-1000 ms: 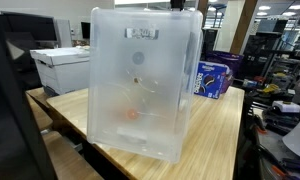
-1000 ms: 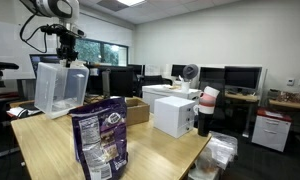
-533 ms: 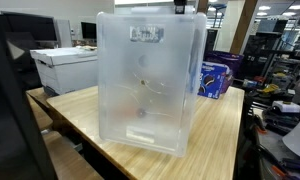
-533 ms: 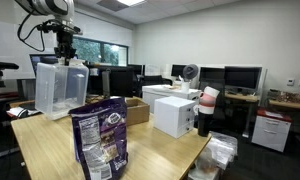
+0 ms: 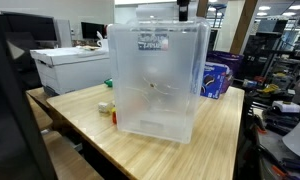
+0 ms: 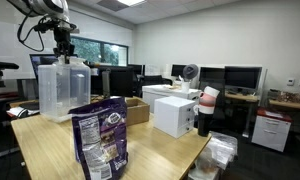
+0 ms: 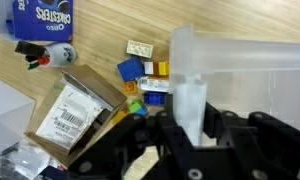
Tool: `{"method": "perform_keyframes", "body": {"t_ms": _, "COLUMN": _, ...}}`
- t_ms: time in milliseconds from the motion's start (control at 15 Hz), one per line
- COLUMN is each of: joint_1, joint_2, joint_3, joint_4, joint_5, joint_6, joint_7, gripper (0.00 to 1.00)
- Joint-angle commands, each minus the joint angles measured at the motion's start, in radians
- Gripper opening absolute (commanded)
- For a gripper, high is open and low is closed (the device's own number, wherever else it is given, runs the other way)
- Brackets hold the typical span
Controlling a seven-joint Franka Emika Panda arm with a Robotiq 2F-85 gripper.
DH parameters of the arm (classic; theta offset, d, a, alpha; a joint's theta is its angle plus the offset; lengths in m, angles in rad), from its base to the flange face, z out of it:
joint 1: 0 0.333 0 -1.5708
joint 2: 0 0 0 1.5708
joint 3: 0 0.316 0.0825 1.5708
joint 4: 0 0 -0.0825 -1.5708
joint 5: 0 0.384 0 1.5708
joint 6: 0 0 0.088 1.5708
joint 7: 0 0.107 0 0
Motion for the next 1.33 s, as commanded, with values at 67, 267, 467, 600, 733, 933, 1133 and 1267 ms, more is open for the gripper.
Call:
{"method": "perform_keyframes", "body": {"t_ms": 67, "joint_1": 0.026, "joint_2": 0.046, "joint_3": 0.013, "joint_4": 0.058, "joint_5": -0.040, "joint_6": -0.049, "joint_7": 0.010, "gripper": 0.06}}
{"method": "perform_keyframes", "body": {"t_ms": 267, "joint_1": 0.048, "joint_2": 0.070, "joint_3": 0.020, "joint_4": 0.104, "joint_5": -0.003, "joint_6": -0.066, "joint_7": -0.002, "gripper": 0.06}}
{"method": "perform_keyframes", "body": {"t_ms": 467, "joint_1": 0.064, "joint_2": 0.073, "joint_3": 0.027, "joint_4": 0.118, "joint_5": -0.010, "joint_6": -0.076, "joint_7": 0.010, "gripper": 0.06}}
{"method": "perform_keyframes", "body": {"t_ms": 600, "joint_1": 0.075, "joint_2": 0.075, "joint_3": 0.032, "joint_4": 0.124, "joint_5": -0.017, "joint_6": -0.085, "joint_7": 0.018, "gripper": 0.06}}
{"method": "perform_keyframes", "body": {"t_ms": 733, "joint_1": 0.084, "joint_2": 0.081, "joint_3": 0.035, "joint_4": 0.136, "joint_5": -0.021, "joint_6": -0.100, "joint_7": 0.020, "gripper": 0.06}}
{"method": "perform_keyframes", "body": {"t_ms": 933, "joint_1": 0.089, "joint_2": 0.084, "joint_3": 0.035, "joint_4": 0.142, "joint_5": -0.025, "joint_6": -0.111, "joint_7": 0.020, "gripper": 0.06}}
{"method": "perform_keyframes", "body": {"t_ms": 1133, "joint_1": 0.093, "joint_2": 0.087, "joint_3": 0.039, "joint_4": 0.147, "joint_5": -0.034, "joint_6": -0.127, "joint_7": 0.031, "gripper": 0.06}}
{"method": "perform_keyframes", "body": {"t_ms": 1267, "joint_1": 0.096, "joint_2": 0.087, "joint_3": 0.041, "joint_4": 0.147, "joint_5": -0.041, "joint_6": -0.145, "joint_7": 0.044, "gripper": 0.06}}
